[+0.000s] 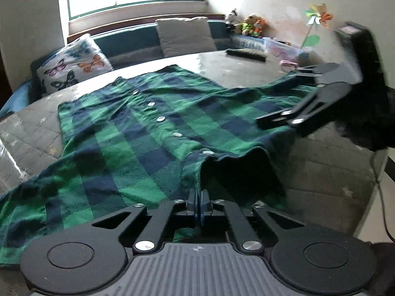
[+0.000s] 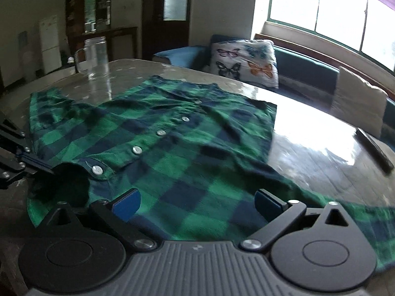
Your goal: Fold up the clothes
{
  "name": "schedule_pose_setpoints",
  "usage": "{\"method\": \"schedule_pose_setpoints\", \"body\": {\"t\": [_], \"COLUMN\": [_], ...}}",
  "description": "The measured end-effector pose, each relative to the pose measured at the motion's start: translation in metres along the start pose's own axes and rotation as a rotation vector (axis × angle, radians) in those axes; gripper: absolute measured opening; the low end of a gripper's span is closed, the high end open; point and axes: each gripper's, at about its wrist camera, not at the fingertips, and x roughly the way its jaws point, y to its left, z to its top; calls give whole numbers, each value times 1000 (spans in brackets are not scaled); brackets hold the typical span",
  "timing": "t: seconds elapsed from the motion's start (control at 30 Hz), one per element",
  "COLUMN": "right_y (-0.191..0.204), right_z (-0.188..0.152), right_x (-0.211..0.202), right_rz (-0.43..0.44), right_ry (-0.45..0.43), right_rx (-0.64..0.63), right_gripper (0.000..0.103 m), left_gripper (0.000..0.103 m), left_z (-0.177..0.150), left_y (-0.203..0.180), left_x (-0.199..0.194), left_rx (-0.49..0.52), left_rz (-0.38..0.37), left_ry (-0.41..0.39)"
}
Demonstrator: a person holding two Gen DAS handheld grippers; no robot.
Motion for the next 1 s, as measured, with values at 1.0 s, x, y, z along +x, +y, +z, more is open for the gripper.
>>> {"method": "schedule_pose_setpoints", "body": {"t": [1.0], "right_y": [15], "right_z": [-30], "right_x": [-7], "right_rz": [129], "right_ry": [107], "right_rx": [1], "right_gripper": [90], "left_gripper": [15], "left_z": [24], "left_y": [23], "left_x": [54], "left_rx": [-97], "left_rz": [-21], "left_ry": [12]}}
